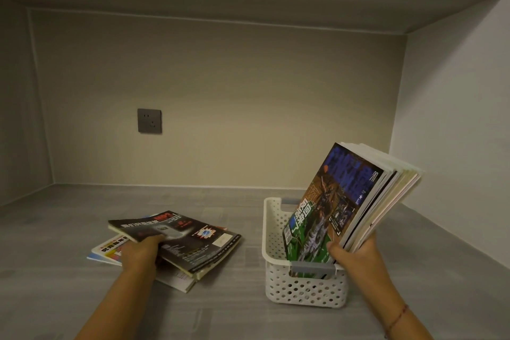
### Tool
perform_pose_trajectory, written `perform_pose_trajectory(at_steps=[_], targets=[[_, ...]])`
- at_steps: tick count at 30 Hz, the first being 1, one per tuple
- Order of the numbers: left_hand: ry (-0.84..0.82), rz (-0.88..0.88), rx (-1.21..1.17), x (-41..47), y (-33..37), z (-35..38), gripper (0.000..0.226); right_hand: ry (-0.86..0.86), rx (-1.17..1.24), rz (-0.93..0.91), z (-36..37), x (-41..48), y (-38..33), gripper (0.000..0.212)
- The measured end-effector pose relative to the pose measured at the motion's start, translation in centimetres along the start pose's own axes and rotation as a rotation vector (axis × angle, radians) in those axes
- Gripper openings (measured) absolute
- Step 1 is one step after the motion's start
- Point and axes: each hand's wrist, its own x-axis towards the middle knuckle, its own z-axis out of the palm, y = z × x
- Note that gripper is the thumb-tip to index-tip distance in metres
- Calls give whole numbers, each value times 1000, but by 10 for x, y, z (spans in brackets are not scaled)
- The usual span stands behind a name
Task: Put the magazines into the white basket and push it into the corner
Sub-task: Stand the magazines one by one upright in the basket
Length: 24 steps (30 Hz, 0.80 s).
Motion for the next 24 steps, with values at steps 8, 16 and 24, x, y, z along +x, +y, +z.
perform_pose_trajectory(at_steps=[8,16,24], targets=[[-249,195,169,-24,8,15,25,-17,10,-5,0,-1,-1,57],[60,663,495,-46,20,24,29,-12,0,-28,-1,-2,-1,56],[168,544,691,-19,4,-3,22,4,-27,-46,-1,-1,-1,57]])
